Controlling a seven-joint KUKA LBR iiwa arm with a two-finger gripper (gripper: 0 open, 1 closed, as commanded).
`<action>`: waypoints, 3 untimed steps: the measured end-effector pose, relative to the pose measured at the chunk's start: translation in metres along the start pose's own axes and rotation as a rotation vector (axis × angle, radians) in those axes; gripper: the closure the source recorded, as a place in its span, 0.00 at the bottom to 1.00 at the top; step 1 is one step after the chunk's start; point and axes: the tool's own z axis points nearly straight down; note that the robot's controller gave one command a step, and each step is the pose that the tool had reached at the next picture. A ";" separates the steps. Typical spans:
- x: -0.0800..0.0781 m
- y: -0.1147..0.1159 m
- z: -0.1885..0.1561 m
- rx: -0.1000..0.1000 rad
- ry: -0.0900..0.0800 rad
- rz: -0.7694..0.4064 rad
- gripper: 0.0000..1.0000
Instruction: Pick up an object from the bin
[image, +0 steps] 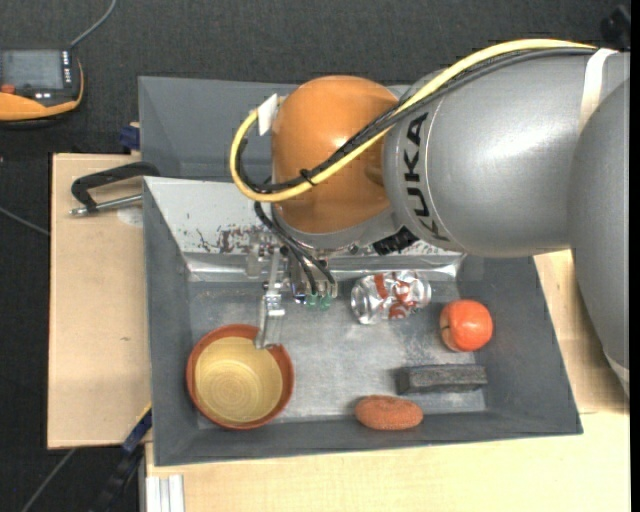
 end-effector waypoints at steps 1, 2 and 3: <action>-0.040 0.030 0.010 -0.003 -0.007 -0.112 0.00; -0.031 0.012 -0.043 -0.008 -0.018 -0.018 0.00; -0.046 0.008 0.026 -0.009 -0.014 0.039 0.00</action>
Offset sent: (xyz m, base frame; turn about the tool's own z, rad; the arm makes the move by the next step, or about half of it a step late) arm 0.0382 0.0291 -0.0108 -0.1109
